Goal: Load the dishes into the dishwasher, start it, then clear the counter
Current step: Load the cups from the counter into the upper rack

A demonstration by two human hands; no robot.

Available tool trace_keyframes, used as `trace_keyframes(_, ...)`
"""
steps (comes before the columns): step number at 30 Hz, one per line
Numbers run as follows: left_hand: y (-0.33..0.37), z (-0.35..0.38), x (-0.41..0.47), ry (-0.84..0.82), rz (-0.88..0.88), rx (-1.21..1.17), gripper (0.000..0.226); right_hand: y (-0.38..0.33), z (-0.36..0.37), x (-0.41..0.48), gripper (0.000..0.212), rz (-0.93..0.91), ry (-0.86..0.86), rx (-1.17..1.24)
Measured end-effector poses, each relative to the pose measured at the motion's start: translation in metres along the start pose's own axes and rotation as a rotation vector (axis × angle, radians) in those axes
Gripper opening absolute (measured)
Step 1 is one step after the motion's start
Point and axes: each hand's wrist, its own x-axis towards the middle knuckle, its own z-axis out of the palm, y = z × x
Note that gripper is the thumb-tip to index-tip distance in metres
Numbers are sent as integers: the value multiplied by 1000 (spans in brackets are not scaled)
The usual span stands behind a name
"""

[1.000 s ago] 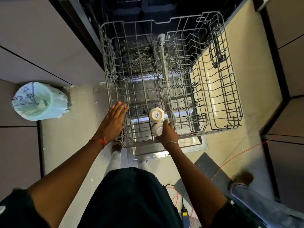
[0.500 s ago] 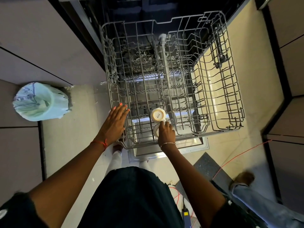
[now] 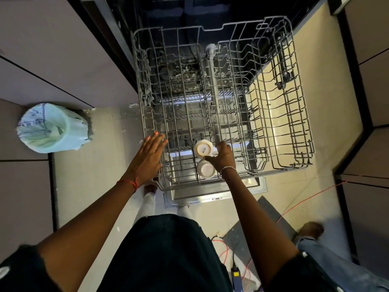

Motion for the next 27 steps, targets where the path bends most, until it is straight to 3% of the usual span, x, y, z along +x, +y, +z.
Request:
trace_keyframes(6, -5, -29, -1, 107, -9, -127, 73, -34, -9, -6, 48, -120, 39, -103)
trace_keyframes(12, -51, -76, -20, 258, -47, -59, 66, -121, 0, -34, 31, -345, 36, -188)
trace_keyframes(27, -308, -265, -199, 637, -233, 122, 60, -447, 122, -156, 19, -858, 142, -311)
